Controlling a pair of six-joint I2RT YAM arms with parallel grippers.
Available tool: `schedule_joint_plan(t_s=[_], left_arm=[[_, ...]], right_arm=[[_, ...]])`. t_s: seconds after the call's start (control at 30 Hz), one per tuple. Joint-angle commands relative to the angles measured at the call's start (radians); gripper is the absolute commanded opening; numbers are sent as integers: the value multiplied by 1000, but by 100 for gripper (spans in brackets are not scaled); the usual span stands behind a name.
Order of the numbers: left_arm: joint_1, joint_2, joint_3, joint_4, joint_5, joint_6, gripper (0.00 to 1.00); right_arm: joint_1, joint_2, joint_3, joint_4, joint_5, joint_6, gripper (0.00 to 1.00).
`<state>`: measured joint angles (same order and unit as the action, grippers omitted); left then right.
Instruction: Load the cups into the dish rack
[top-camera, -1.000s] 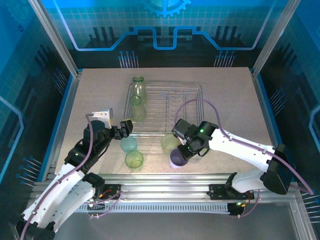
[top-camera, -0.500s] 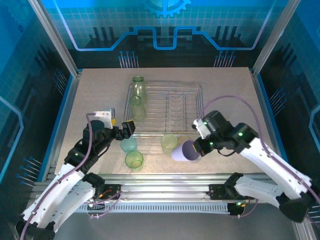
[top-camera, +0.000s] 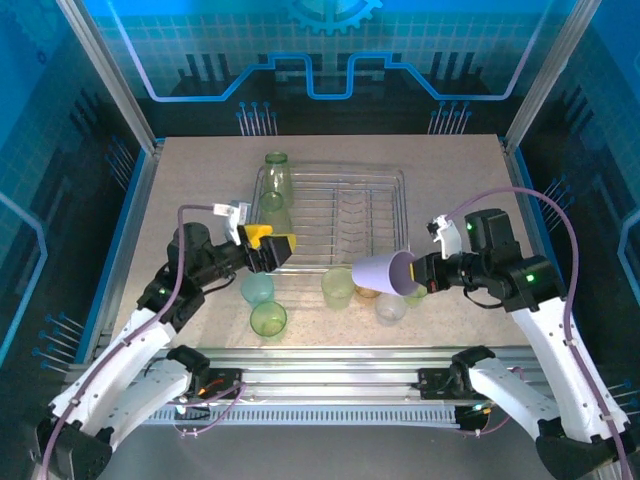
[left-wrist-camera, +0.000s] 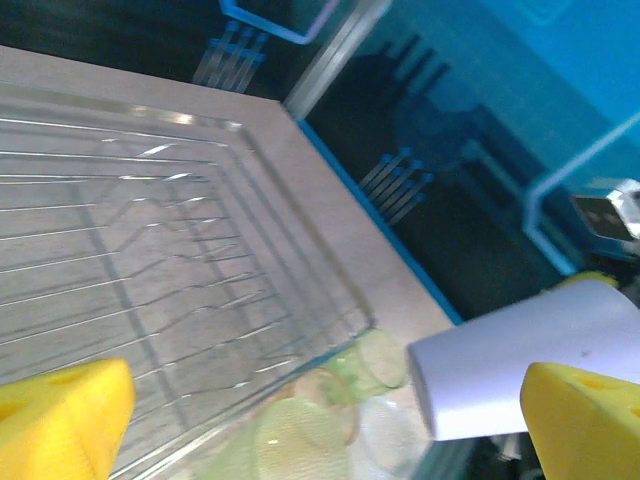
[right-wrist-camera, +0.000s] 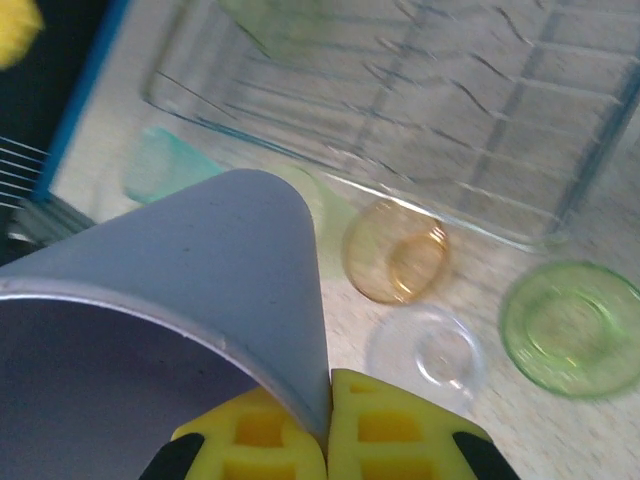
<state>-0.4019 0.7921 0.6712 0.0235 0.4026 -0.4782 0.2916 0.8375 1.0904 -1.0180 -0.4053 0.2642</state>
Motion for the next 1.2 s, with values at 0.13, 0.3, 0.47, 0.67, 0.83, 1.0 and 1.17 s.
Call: schedule_joint_plan(t_s=[0.13, 0.3, 0.47, 0.67, 0.83, 1.0, 1.17], left_arm=[[3, 69, 34, 232, 241, -128, 99], [3, 126, 38, 319, 311, -194, 99], [2, 181, 30, 450, 375, -280, 99], [-6, 196, 10, 545, 440, -295, 99], [-8, 192, -15, 623, 461, -318, 99], [-8, 160, -24, 560, 434, -277, 99], [-6, 138, -21, 471, 392, -215, 99]], right_arm=[[-14, -5, -80, 401, -362, 152, 0], [-14, 0, -126, 638, -493, 258, 0], [-13, 30, -159, 800, -560, 347, 0], [1, 89, -156, 848, -569, 365, 0], [12, 133, -159, 874, -565, 361, 0], [-16, 135, -132, 787, -546, 303, 0], [-48, 122, -106, 703, -530, 247, 0]])
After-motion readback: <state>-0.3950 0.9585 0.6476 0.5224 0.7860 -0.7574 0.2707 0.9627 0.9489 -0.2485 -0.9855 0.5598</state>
